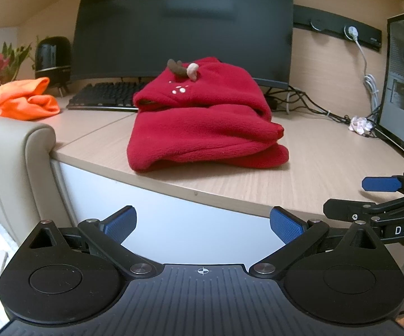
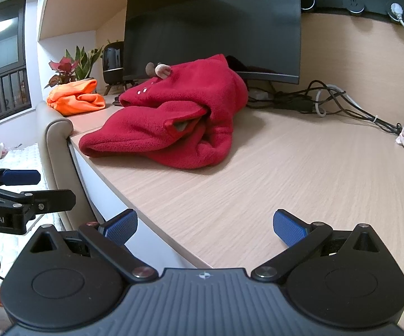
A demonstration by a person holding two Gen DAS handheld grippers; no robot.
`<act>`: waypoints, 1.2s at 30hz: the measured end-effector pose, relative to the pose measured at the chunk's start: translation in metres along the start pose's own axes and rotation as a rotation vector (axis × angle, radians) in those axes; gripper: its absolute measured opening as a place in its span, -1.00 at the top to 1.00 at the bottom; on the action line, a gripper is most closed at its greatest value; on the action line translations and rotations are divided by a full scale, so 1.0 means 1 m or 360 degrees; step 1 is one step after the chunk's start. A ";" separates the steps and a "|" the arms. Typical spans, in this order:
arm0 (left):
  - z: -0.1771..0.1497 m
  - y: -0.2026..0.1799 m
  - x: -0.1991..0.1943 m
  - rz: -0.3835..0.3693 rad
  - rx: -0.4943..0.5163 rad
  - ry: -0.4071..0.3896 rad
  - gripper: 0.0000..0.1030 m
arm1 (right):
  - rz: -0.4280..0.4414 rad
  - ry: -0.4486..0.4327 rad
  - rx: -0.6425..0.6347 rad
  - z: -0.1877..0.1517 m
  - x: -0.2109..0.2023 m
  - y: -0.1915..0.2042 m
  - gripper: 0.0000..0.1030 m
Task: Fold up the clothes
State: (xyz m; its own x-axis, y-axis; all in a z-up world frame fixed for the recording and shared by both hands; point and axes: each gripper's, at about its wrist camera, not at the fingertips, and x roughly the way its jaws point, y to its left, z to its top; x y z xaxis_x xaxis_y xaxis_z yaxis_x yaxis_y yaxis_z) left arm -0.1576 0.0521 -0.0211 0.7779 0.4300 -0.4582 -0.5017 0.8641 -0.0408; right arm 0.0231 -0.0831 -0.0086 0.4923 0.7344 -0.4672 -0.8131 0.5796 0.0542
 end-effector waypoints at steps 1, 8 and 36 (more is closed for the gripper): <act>0.000 0.000 0.000 -0.0001 -0.0001 0.0001 -1.00 | 0.0000 0.0001 0.0000 0.000 0.000 0.000 -1.00; 0.000 0.001 0.001 -0.0011 -0.0002 0.0002 -1.00 | -0.0007 0.0005 0.0001 0.000 0.001 0.000 -1.00; -0.004 0.008 0.003 -0.0007 -0.0055 0.0027 -1.00 | -0.0008 0.0024 -0.0008 -0.002 0.004 0.002 -1.00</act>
State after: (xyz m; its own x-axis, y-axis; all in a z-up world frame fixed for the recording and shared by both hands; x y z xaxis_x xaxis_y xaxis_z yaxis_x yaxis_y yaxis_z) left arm -0.1605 0.0590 -0.0264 0.7738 0.4217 -0.4727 -0.5114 0.8562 -0.0733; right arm 0.0224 -0.0794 -0.0118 0.4915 0.7260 -0.4810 -0.8123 0.5813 0.0474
